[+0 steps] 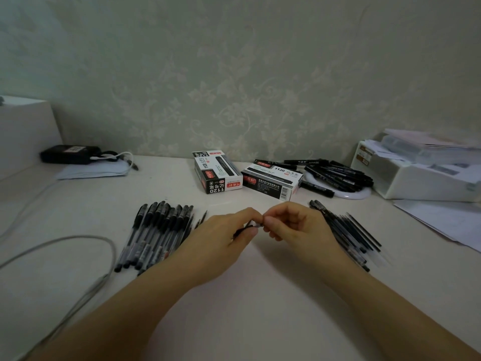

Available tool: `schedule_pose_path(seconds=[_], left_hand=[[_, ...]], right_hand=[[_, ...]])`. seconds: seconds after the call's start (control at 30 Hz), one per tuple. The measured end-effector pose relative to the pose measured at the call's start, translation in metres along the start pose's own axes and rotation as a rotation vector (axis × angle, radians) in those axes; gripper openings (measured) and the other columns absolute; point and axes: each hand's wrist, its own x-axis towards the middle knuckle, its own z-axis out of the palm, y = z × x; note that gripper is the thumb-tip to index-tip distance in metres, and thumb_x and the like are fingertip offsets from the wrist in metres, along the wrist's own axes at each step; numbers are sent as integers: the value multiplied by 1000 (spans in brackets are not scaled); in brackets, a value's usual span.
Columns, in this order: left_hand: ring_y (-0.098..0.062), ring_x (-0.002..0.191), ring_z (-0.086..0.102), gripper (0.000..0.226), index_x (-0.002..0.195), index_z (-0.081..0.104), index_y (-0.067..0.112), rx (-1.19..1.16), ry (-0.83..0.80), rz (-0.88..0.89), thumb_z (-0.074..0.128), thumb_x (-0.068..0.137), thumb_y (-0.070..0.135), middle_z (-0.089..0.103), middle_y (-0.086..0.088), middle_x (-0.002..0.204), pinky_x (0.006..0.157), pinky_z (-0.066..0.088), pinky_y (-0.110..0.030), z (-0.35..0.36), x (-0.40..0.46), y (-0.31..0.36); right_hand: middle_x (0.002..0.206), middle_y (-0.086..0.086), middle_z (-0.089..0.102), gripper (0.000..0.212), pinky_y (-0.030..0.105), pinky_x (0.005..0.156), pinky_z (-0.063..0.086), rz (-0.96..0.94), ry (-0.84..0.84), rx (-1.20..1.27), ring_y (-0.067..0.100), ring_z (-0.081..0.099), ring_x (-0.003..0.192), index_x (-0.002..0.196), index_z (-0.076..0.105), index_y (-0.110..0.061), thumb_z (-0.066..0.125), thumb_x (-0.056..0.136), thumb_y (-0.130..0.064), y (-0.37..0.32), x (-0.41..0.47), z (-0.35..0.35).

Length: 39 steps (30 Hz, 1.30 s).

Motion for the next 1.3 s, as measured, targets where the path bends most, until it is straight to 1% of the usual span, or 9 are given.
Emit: schedule_pose_path(seconds=[0.17, 0.33, 0.43, 0.57, 0.67, 0.83, 1.07, 1.23, 1.3], left_hand=[[-4, 62, 49, 8, 102, 53, 39, 1, 25, -36, 46, 97, 42, 52, 13, 67, 54, 35, -22, 0, 1, 1], [-3, 79, 51, 20, 102, 62, 30, 60, -5, -15, 43, 99, 33, 59, 13, 83, 68, 40, -24, -1, 2, 2], [-2, 81, 47, 20, 107, 63, 29, 107, 16, 7, 45, 99, 33, 59, 15, 87, 73, 38, -20, 1, 4, 2], [-1, 86, 49, 19, 108, 63, 32, 104, 48, 15, 49, 97, 35, 63, 17, 94, 77, 42, -20, 3, 4, 2], [-1, 85, 48, 16, 107, 63, 33, 119, 55, 12, 51, 96, 36, 62, 17, 94, 77, 42, -21, 4, 3, 1], [-1, 85, 50, 15, 105, 64, 34, 119, 71, 7, 53, 95, 35, 62, 18, 92, 75, 42, -21, 2, 4, -1], [-1, 84, 48, 15, 106, 63, 33, 116, 66, 24, 53, 95, 35, 62, 17, 92, 76, 41, -20, 3, 3, 2], [-2, 87, 51, 16, 106, 64, 33, 103, 78, -9, 53, 95, 35, 61, 18, 93, 78, 42, -22, 0, 4, 2], [-2, 87, 50, 17, 108, 63, 32, 102, 74, -1, 53, 96, 35, 61, 18, 93, 78, 42, -21, 0, 4, 2]], right_hand=[[81, 2, 76, 9, 17, 68, 54, 22, -40, 70, 10, 70, 74, 92, 74, -16, 73, 87, -9, -1, -2, 0], [80, 2, 76, 10, 17, 68, 54, 35, -67, 90, 8, 70, 73, 91, 75, -16, 73, 85, -8, -1, -1, 2], [77, 4, 75, 6, 16, 64, 53, 62, -55, 84, 9, 69, 68, 88, 75, -15, 72, 88, -21, 1, -1, 0], [63, -4, 68, 37, 13, 56, 47, 36, -18, -150, 2, 59, 56, 73, 69, -20, 57, 88, -51, 2, -3, 3], [59, -8, 65, 49, 11, 54, 44, 27, -9, -201, -1, 56, 52, 69, 66, -18, 47, 90, -57, 0, -4, 5], [79, -5, 70, 14, 19, 60, 50, -2, -79, -164, 4, 59, 62, 89, 67, -23, 63, 93, -36, -2, -3, 2], [64, -7, 65, 42, 15, 55, 44, 5, -57, -199, 2, 54, 55, 72, 64, -21, 47, 94, -53, -2, -5, 4], [78, -7, 70, 13, 14, 56, 45, -19, -98, -166, 0, 55, 58, 88, 66, -27, 62, 94, -38, 1, -2, 2], [71, -6, 67, 18, 15, 56, 45, -9, -101, -172, 1, 54, 58, 83, 65, -25, 60, 95, -37, 4, -3, 2]])
